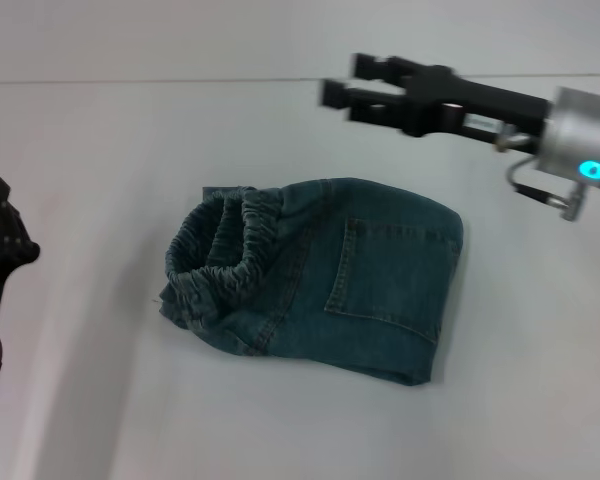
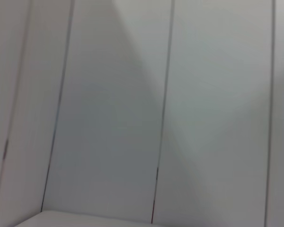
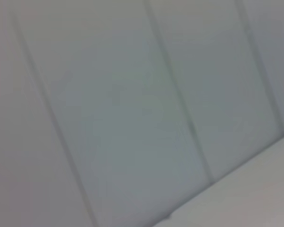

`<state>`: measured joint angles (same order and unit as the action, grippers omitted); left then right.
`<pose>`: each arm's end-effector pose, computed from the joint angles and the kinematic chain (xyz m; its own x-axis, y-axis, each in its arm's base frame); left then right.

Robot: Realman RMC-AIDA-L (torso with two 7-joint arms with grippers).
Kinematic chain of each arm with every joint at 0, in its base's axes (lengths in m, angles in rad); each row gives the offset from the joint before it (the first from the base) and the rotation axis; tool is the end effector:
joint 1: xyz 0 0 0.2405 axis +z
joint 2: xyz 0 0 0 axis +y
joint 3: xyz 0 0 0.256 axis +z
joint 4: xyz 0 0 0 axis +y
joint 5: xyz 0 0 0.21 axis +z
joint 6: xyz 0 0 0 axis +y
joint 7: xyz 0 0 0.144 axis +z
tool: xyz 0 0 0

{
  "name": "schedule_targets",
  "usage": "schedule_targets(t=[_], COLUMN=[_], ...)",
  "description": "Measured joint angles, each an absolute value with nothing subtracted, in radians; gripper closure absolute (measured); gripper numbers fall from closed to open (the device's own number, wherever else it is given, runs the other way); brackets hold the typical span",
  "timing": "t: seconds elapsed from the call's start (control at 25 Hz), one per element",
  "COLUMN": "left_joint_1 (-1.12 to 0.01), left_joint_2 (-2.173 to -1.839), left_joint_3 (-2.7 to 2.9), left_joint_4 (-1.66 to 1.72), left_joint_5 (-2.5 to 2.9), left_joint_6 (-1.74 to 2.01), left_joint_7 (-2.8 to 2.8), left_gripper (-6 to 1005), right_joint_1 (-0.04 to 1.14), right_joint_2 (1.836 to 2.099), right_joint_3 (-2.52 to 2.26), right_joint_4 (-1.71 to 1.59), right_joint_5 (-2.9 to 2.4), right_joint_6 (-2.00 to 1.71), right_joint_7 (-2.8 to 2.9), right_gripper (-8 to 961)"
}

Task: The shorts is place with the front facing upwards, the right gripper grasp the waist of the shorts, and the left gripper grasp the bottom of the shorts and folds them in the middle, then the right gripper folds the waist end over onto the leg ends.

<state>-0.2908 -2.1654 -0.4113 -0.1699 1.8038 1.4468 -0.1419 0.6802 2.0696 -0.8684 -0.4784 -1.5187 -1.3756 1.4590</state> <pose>-0.3271 0.2606 -0.0335 0.5949 -0.1471 0.7902 0.7932 -0.0519 -0.6068 0.1915 0.3861 -0.0101 0.5572 -0.3406 -0.7573 -0.5667 -0.8226 -0.0469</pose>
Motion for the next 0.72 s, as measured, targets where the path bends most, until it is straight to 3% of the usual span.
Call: schedule_targets(t=[0.12, 0.36, 0.72], left_joint_1=[-0.298, -0.321, -0.347], left_joint_2=[-2.165, -2.148, -2.047], left_joint_3=[-0.447, -0.334, 0.215], left_joint_4=[-0.142, -0.002, 0.376], left_joint_5=[1.804, 1.847, 1.886], left_joint_6=[1.463, 1.562, 1.758], left_joint_7=[-0.267, -0.53, -1.08], left_gripper=[988, 759, 562], right_joint_1=[0.605, 0.49, 0.412], right_joint_2=[2.068, 2.04, 1.955], right_joint_3=[-0.801, -0.683, -0.671], right_joint_4=[-0.481, -0.497, -0.518], right_joint_5=[-1.481, -1.467, -1.528], right_joint_6=[-1.401, -1.527, -1.665], right_joint_7=[1.419, 1.412, 1.424], right_gripper=[6, 6, 6])
